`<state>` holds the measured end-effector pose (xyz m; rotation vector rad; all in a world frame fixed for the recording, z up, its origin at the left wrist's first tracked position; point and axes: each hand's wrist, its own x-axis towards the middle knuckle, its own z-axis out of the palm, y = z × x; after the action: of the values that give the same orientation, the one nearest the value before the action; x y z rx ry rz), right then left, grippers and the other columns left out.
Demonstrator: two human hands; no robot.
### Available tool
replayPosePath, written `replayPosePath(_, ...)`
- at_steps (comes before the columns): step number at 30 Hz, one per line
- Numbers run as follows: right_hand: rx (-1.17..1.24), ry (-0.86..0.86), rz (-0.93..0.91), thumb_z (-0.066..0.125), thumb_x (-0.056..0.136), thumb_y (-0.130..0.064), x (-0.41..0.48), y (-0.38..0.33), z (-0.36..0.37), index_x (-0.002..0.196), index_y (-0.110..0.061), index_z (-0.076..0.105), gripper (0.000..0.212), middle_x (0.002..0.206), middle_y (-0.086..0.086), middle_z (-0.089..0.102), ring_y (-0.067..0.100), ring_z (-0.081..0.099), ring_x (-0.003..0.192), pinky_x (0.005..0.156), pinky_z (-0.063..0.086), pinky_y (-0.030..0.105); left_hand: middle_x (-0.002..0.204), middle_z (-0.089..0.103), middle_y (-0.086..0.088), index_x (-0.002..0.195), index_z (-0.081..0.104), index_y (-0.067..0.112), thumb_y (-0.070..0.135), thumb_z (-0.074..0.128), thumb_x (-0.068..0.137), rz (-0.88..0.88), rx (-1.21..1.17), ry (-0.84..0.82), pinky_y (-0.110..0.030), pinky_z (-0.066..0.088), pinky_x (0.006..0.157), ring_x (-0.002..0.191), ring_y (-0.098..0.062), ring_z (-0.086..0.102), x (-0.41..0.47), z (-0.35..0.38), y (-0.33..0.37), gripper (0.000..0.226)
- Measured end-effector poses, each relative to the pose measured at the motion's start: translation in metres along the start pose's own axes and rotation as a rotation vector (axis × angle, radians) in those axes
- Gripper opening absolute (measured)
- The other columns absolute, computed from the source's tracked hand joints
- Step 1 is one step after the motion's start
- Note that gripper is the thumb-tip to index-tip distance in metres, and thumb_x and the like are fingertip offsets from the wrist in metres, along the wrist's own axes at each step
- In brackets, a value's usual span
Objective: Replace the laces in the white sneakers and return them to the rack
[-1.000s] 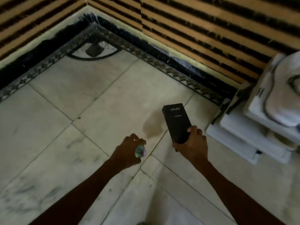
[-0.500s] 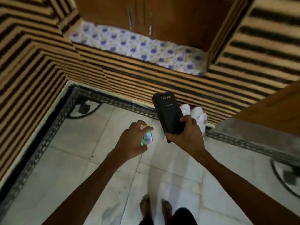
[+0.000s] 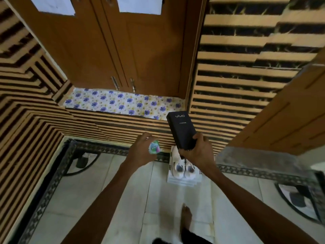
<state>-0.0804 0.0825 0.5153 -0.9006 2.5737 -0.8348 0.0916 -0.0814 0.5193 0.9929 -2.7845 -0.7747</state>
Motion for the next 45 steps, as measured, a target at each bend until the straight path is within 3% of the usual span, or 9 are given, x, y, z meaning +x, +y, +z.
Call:
replayPosePath(6,-0.011,-0.004,0.047,0.078,0.055,-0.055,0.088,-0.018,0.026,0.119,-0.020,0.041,0.081,0.118,0.008,0.053,0.029,0.051,0.106,0.082,0.053,0.042,0.128,0.047,0.006,0.124,0.060,0.030,0.020,0.083,0.063,0.011,-0.001,-0.008,-0.037,0.054,0.080,0.111,-0.016,0.049,0.099,-0.003,-0.013,0.065)
replayPosePath(15,-0.117,0.041,0.305,0.072,0.067,-0.052,0.206,-0.032,0.134,0.141,-0.014,0.027,0.095,0.126,0.013,0.049,0.031,0.049,0.111,0.088,0.045,0.036,0.128,0.049,0.000,0.127,0.057,0.028,0.023,0.078,0.072,0.121,0.053,-0.204,-0.038,0.054,0.083,0.114,-0.023,0.050,0.275,0.041,-0.089,0.059)
replayPosePath(19,-0.135,0.016,0.450,0.068,0.072,-0.050,0.259,-0.032,0.181,0.141,-0.009,0.026,0.091,0.135,0.020,0.043,0.039,0.046,0.116,0.092,0.047,0.044,0.133,0.047,0.001,0.128,0.052,0.032,0.019,0.075,0.073,0.150,0.077,-0.282,-0.040,0.053,0.086,0.122,-0.024,0.046,0.334,0.081,-0.124,0.061)
replayPosePath(25,-0.154,0.066,0.560,0.069,0.077,-0.052,0.320,-0.022,0.223,0.143,-0.005,0.023,0.093,0.126,0.025,0.044,0.044,0.047,0.113,0.087,0.051,0.048,0.146,0.042,-0.002,0.147,0.030,0.023,0.012,0.069,0.077,0.146,0.090,-0.346,-0.036,0.047,0.091,0.130,-0.023,0.040,0.377,0.122,-0.151,0.081)
replayPosePath(32,-0.310,0.045,0.628,0.055,0.081,-0.069,0.340,-0.020,0.240,0.142,-0.007,0.029,0.090,0.125,0.024,0.045,0.042,0.050,0.105,0.078,0.052,0.049,0.141,0.045,0.000,0.138,0.043,0.020,0.009,0.069,0.070,0.230,0.073,-0.299,-0.033,0.048,0.090,0.129,-0.021,0.041,0.404,0.142,-0.152,0.074)
replayPosePath(37,-0.547,0.020,0.481,0.071,0.076,-0.040,0.340,-0.021,0.240,0.126,-0.009,0.045,0.064,0.127,0.020,0.049,0.037,0.050,0.102,0.079,0.048,0.044,0.142,0.039,-0.004,0.138,0.044,0.018,0.010,0.072,0.077,0.178,-0.018,-0.260,-0.034,0.055,0.083,0.131,-0.024,0.038,0.426,0.142,-0.151,0.068)
replayPosePath(40,-0.593,-0.029,0.379,0.069,0.079,-0.042,0.341,-0.012,0.237,0.137,-0.011,0.042,0.071,0.132,0.020,0.049,0.038,0.051,0.108,0.081,0.050,0.044,0.146,0.035,-0.005,0.141,0.042,0.015,0.008,0.072,0.078,0.161,-0.043,-0.271,-0.037,0.056,0.085,0.135,-0.025,0.032,0.448,0.143,-0.150,0.071)
replayPosePath(45,-0.615,-0.125,0.334,0.067,0.079,-0.047,0.347,-0.006,0.232,0.145,-0.008,0.035,0.083,0.137,0.026,0.044,0.044,0.054,0.104,0.071,0.055,0.043,0.149,0.037,-0.009,0.143,0.042,0.007,-0.007,0.067,0.076,0.203,-0.022,-0.266,-0.032,0.040,0.108,0.139,-0.026,0.030,0.478,0.143,-0.143,0.073)
